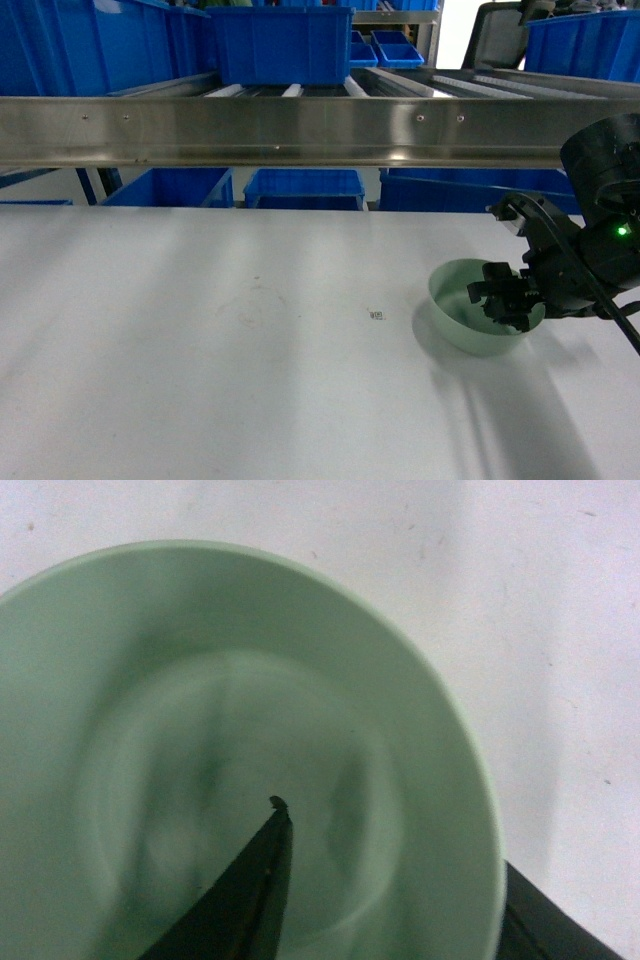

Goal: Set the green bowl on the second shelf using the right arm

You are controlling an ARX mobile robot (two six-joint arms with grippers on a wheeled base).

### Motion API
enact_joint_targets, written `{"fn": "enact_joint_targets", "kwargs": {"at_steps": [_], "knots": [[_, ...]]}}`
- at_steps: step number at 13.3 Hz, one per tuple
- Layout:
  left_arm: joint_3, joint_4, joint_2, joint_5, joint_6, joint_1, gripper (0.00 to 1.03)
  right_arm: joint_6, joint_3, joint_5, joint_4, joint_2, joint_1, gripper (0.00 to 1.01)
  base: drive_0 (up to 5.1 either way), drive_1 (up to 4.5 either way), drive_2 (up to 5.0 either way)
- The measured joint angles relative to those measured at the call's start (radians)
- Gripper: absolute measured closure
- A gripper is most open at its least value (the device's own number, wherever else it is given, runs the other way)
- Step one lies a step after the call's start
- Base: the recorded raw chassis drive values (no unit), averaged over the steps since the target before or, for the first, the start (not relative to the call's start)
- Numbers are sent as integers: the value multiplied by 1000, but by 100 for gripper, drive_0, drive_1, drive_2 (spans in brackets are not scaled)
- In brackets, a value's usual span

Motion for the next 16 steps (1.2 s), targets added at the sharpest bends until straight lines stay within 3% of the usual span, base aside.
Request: {"fn": "enact_joint_targets", "kwargs": {"at_steps": [3,4,9,13,14,16], "knots": [[0,0,0,0,0,0,5,-10,-8,45,26,0,4,90,0,0,0],[0,0,0,0,0,0,5,-9,-13,32,34,-3,3,100,0,0,0],[0,0,0,0,0,0,5,-14,-103,51,146,-36,-3,99,0,0,0],[0,0,0,0,0,0,5,-30,-284,97,349,-145,-9,99,0,0,0],[0,0,0,0,0,0,5,-45,-397,104,455,-271,-9,99,0,0,0],[0,0,0,0,0,0,5,-45,-489,101,537,-440,-16,99,0,0,0]]}}
